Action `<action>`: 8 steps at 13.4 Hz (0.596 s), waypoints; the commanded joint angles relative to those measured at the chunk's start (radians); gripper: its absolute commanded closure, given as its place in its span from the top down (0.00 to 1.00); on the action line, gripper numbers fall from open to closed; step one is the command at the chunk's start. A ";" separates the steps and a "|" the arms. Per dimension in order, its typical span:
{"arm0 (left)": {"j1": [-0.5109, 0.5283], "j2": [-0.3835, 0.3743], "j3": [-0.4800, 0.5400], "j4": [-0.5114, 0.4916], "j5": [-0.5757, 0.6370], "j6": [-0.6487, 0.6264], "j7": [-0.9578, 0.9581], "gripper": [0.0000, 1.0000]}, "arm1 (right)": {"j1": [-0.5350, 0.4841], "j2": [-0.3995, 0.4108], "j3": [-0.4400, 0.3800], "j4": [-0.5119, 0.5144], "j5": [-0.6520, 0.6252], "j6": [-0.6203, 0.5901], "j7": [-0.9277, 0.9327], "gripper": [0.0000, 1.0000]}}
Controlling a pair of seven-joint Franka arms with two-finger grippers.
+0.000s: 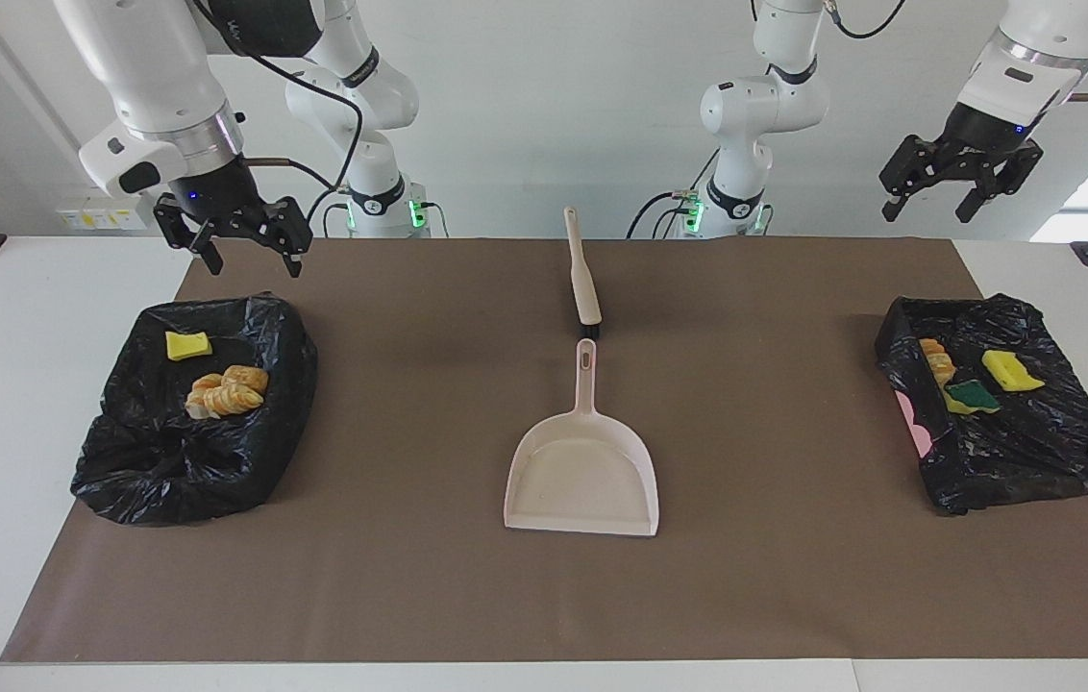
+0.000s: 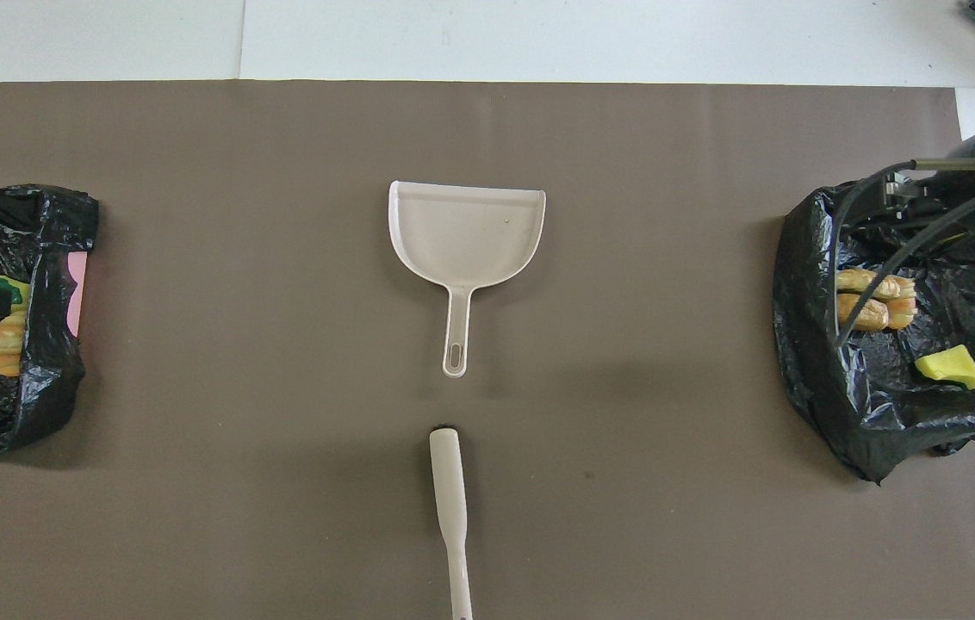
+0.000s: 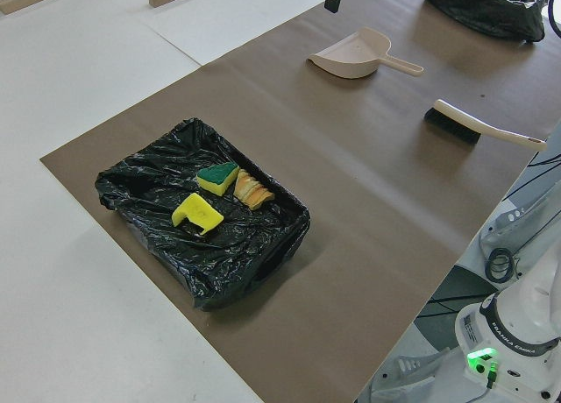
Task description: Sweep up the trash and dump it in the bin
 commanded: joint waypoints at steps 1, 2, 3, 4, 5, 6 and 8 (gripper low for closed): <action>0.011 -0.038 0.000 -0.023 -0.004 -0.019 0.013 1.00 | -0.018 -0.081 0.007 -0.093 0.003 0.008 -0.023 1.00; 0.011 -0.038 0.000 -0.024 -0.004 -0.024 0.012 1.00 | -0.018 -0.090 0.007 -0.105 0.009 0.006 -0.023 1.00; 0.011 -0.038 0.000 -0.024 -0.004 -0.024 0.003 1.00 | -0.021 -0.093 0.007 -0.115 0.016 0.004 -0.020 1.00; 0.013 -0.038 0.001 -0.024 -0.004 -0.027 0.003 1.00 | -0.021 -0.094 0.007 -0.115 0.018 0.001 -0.014 1.00; 0.013 -0.039 0.003 -0.024 -0.004 -0.027 0.001 1.00 | -0.021 -0.094 0.007 -0.113 0.019 -0.006 -0.014 1.00; 0.011 -0.038 0.003 -0.024 -0.004 -0.025 0.001 1.00 | -0.021 -0.093 0.005 -0.109 0.021 -0.014 -0.016 1.00; 0.011 -0.039 0.003 -0.024 -0.004 -0.027 0.000 1.00 | -0.028 -0.093 0.002 -0.101 0.053 -0.020 -0.005 1.00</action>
